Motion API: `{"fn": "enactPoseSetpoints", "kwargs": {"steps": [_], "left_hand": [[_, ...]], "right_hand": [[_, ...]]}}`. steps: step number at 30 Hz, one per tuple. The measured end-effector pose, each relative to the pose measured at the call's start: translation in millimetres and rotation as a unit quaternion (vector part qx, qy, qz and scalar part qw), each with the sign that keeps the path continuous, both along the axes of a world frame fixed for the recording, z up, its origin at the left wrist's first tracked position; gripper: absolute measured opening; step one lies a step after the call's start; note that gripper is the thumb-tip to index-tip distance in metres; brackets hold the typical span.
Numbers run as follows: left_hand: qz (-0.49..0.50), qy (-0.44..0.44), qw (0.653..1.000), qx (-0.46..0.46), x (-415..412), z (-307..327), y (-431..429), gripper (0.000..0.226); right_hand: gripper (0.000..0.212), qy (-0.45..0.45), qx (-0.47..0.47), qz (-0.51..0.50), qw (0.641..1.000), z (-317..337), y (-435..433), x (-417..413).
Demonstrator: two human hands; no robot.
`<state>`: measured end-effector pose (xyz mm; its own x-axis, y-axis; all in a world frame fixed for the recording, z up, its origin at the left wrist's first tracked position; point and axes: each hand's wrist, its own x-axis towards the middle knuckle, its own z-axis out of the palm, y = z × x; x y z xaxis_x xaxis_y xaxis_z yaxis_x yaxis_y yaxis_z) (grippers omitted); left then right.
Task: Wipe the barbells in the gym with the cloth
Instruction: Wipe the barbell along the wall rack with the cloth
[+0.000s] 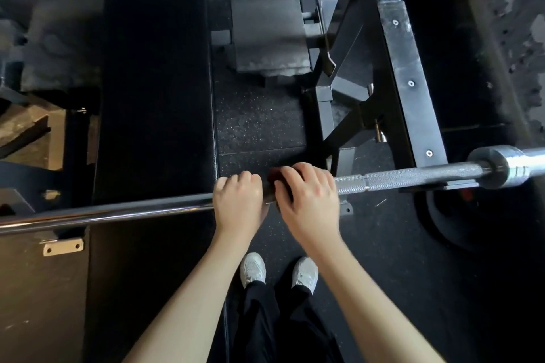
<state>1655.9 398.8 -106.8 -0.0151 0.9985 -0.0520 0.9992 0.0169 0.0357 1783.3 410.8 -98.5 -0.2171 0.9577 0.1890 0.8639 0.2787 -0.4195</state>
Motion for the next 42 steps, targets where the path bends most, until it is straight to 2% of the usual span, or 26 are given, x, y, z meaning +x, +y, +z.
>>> {"fn": "enactPoseSetpoints", "kwargs": {"steps": [2, 4, 7, 9, 11, 12, 14, 16, 18, 20, 23, 24, 26, 29, 31, 34, 36, 38, 39, 42], "left_hand": [[-0.003, 0.006, 0.999, -0.039, 0, 10, 4, 0.027], [-0.013, -0.015, 0.988, -0.154, -7, 20, 13, 0.023], [0.019, -0.125, 0.924, -0.36, -21, 34, 36, 0.034], [0.021, -0.129, 0.897, -0.422, -22, 33, 45, 0.029], [0.024, -0.116, 0.901, -0.417, -19, 31, 46, 0.024], [0.021, -0.099, 0.913, -0.394, -18, 31, 43, 0.025], [-0.002, -0.052, 0.944, -0.324, -15, 29, 34, 0.027], [-0.023, -0.012, 0.971, -0.236, -13, 25, 25, 0.026], [-0.03, -0.003, 0.986, -0.161, -11, 19, 17, 0.025], [-0.029, -0.012, 0.995, -0.094, -11, 12, 10, 0.024], [-0.015, -0.018, 1.0, -0.019, -12, 0, 4, 0.036], [-0.011, -0.012, 1.0, -0.003, -11, -1, 1, 0.036], [0.0, 0.002, 1.0, 0.023, -8, -2, -1, 0.035], [-0.003, -0.006, 1.0, 0.005, -5, -3, -1, 0.035], [-0.024, -0.029, 0.998, -0.051, -10, 6, 3, 0.029], [-0.009, -0.093, 0.965, -0.247, -27, 19, 20, 0.028], [0.001, -0.105, 0.941, -0.322, -33, 23, 29, 0.026], [0.002, -0.095, 0.943, -0.32, -32, 23, 30, 0.019], [0.004, -0.085, 0.948, -0.306, -31, 23, 28, 0.019], [0.001, -0.054, 0.96, -0.273, -29, 24, 25, 0.021]], "right_hand": [[0.028, -0.019, -0.007, 0.037, 0.999, 2, 9, 23], [0.03, -0.028, -0.004, 0.011, 1.0, 5, 15, 50], [0.029, -0.032, 0.002, -0.075, 0.997, 4, 22, 81], [0.032, -0.015, -0.015, -0.157, 0.987, 2, 24, 80], [0.029, 0.005, -0.011, -0.216, 0.976, 1, 22, 54], [0.026, 0.006, -0.007, -0.203, 0.979, 1, 17, 33], [0.023, -0.001, -0.001, -0.104, 0.995, 0, 0, -3], [0.025, -0.004, -0.004, 0.008, 1.0, 3, -1, -5], [0.028, -0.024, -0.002, 0.041, 0.999, 3, 14, 22], [0.03, -0.06, 0.005, -0.028, 0.998, 1, 29, 59], [0.029, -0.047, 0.001, -0.199, 0.979, 1, 25, 68], [0.027, -0.038, 0.001, -0.214, 0.976, 0, 19, 51], [0.025, -0.009, -0.006, -0.155, 0.988, 1, 6, 12], [0.026, 0.006, -0.026, -0.002, 1.0, 4, -3, -3], [0.028, 0.004, -0.034, 0.029, 0.999, 7, 4, 20], [0.027, -0.024, -0.009, -0.028, 0.999, 3, 13, 65], [0.024, -0.018, 0.009, -0.121, 0.992, 1, 15, 79], [0.02, 0.016, 0.029, -0.2, 0.979, -3, 10, 53], [0.02, 0.032, 0.025, -0.199, 0.979, -3, 5, 29], [0.023, 0.017, 0.017, -0.035, 0.999, -4, -17, -18]]}}
